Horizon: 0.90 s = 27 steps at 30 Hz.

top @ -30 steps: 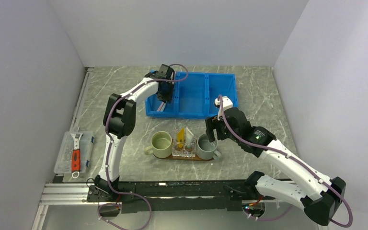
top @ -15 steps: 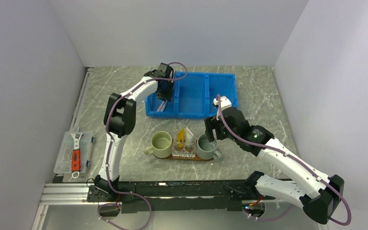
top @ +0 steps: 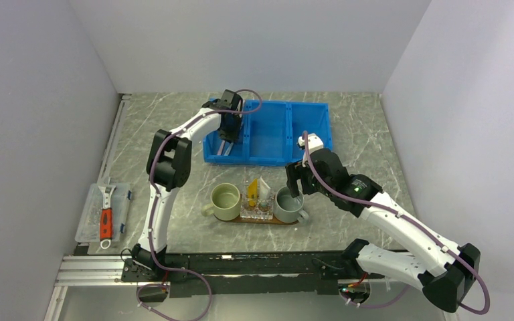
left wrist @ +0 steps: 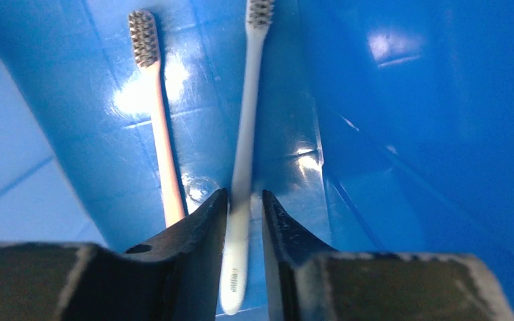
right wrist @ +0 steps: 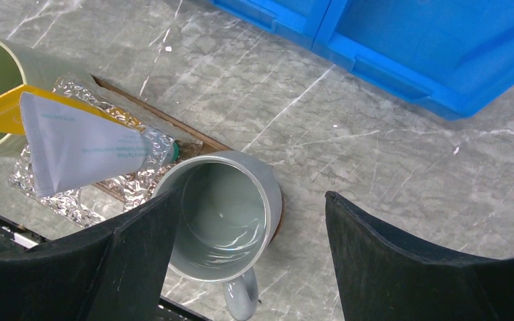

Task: Prepare toiletry sets of a toothbrush and toothpaste on the tray

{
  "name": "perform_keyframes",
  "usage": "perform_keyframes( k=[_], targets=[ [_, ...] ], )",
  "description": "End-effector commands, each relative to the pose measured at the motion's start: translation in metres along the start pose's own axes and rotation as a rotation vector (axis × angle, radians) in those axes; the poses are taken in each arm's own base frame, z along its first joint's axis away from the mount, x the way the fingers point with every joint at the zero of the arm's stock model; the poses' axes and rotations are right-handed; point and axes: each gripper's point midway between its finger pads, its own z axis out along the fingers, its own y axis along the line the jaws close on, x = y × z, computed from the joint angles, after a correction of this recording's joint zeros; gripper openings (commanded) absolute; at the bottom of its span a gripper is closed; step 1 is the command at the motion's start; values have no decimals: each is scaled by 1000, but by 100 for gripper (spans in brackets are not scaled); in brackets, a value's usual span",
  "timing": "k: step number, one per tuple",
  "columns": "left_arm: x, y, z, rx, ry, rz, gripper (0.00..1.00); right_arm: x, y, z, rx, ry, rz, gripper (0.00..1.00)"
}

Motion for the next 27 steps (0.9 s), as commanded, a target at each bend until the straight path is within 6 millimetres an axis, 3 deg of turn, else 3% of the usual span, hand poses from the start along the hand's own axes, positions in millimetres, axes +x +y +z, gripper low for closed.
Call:
perform_keyframes(
  k=[1, 8, 11, 27],
  targets=[
    [-7, -3, 2, 24, -19, 17, 27, -21, 5, -6, -21, -51, 22, 80],
    [-2, 1, 4, 15, -13, 16, 12, -21, 7, -4, -25, -49, 25, 80],
    [-2, 2, 3, 9, -19, 20, 0, -22, 7, -4, -27, -49, 27, 80],
    [-44, 12, -74, -44, -226, 46, 0, -37, 12, -10, -47, -75, 28, 80]
  ],
)
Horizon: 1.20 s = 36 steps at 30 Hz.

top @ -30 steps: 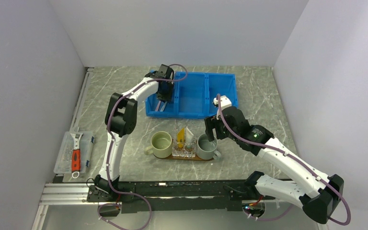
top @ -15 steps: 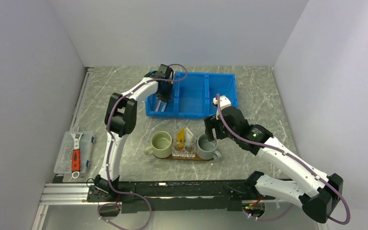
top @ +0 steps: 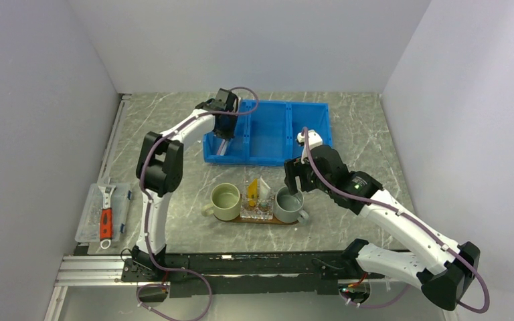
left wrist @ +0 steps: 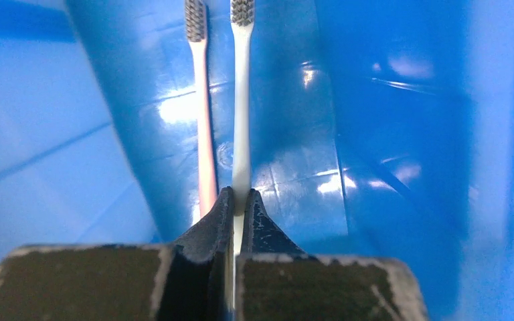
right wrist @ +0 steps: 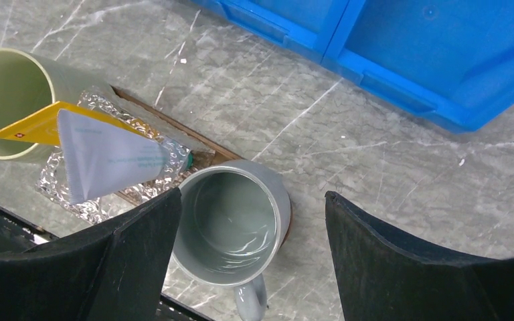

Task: Prepare toiletry sets of a toothbrush and toothpaste on the tray

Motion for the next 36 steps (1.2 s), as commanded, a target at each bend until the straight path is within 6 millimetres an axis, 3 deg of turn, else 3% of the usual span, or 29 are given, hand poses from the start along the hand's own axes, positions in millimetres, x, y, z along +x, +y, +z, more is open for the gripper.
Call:
perform_keyframes(
  k=[1, 9, 17, 25, 36],
  targets=[
    [-47, 4, -54, -13, -174, 14, 0, -26, 7, -9, -27, -65, 20, 80],
    [-58, 0, -112, 21, -252, -6, 0, -46, 15, -19, -70, -112, 19, 80],
    [-48, -22, -166, 159, -261, -28, 0, -63, 23, -39, -126, -180, 35, 80],
    [-14, -48, -225, 351, -262, -16, 0, -75, 40, -59, -236, -226, 42, 80],
    [58, -84, -295, 661, -225, 78, 0, -89, 82, -88, -486, -235, -19, 81]
  ],
)
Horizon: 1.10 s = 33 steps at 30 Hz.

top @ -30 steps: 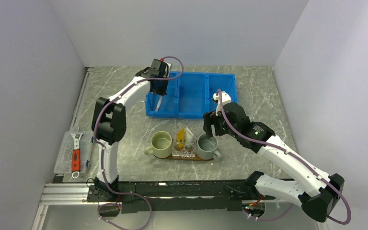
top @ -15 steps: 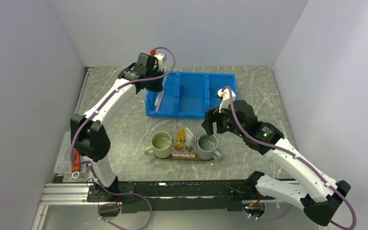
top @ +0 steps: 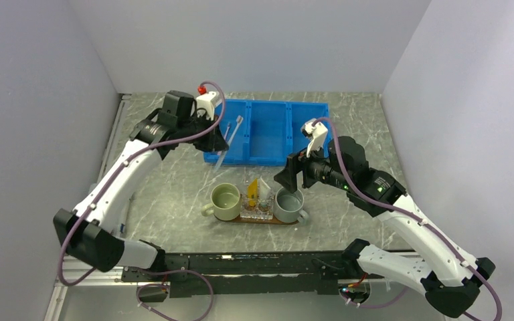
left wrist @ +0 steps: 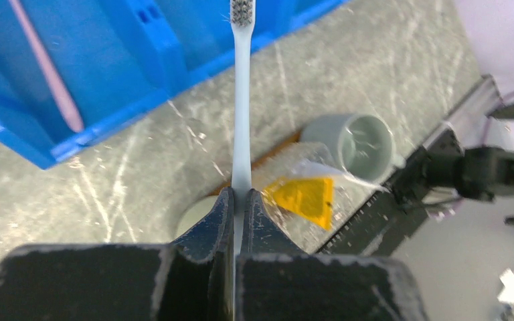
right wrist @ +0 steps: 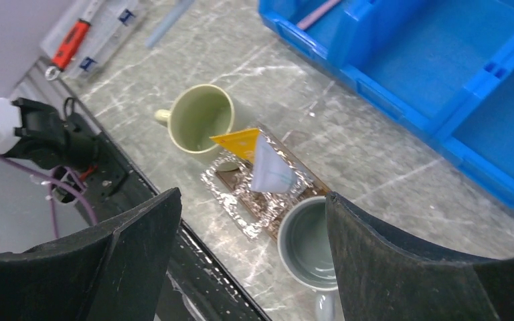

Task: Prepare toiletry sets of a toothbrush and toothpaste on the tray

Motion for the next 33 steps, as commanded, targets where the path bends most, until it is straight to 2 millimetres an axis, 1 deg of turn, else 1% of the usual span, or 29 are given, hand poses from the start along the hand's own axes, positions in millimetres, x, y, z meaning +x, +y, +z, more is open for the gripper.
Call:
perform_keyframes(
  k=[1, 6, 9, 16, 22, 29, 33],
  targets=[
    [23, -38, -27, 190, 22, 40, 0, -33, 35, -14, -167, -68, -44, 81],
    [50, -60, -51, 310, 31, 71, 0, -37, 59, -18, -304, -46, -76, 81],
    [66, -74, -63, 403, 26, 96, 0, -34, 76, -20, -414, -17, -109, 81],
    [100, -96, -88, 558, 25, 156, 0, -31, 100, -19, -581, 13, -102, 81],
    [110, -112, -104, 659, -10, 183, 0, -29, 113, -13, -678, 28, -86, 80],
    [114, -124, -118, 732, -33, 205, 0, -39, 125, -9, -764, 19, -72, 80],
    [115, -127, -123, 755, -37, 209, 0, -43, 131, -6, -810, 19, -59, 78]
  ],
)
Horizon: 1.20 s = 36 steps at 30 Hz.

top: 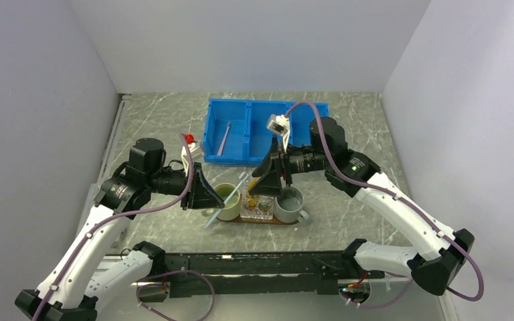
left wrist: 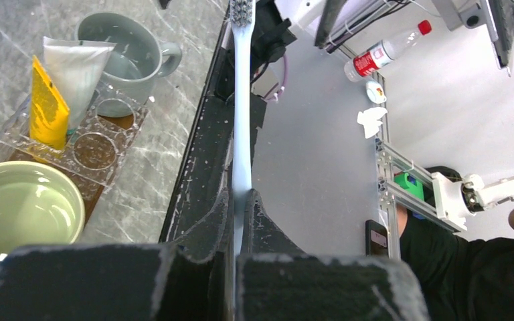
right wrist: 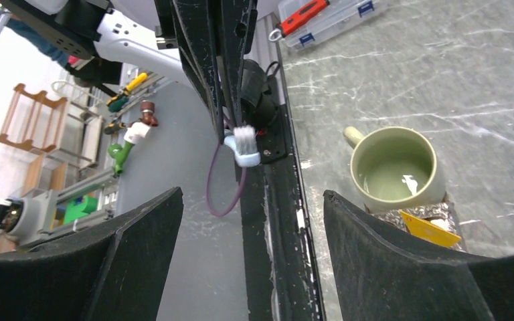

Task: Prepare toiletry sets of a toothbrush and toothpaste on the tray

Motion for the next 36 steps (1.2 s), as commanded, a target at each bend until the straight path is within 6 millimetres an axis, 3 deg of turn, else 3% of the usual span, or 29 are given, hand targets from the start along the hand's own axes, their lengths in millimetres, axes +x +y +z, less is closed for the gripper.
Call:
perform_keyframes(
  k=[1, 14, 36],
  targets=[
    [-5, -17, -2, 88, -22, 57, 0, -23, 19, 3, -113, -53, -51, 78],
    [-4, -18, -1, 83, -18, 63, 0, -39, 23, 11, -167, -82, -28, 71],
    [-4, -13, -1, 45, -13, 57, 0, -47, 29, 16, -180, -93, -26, 46]
  ],
)
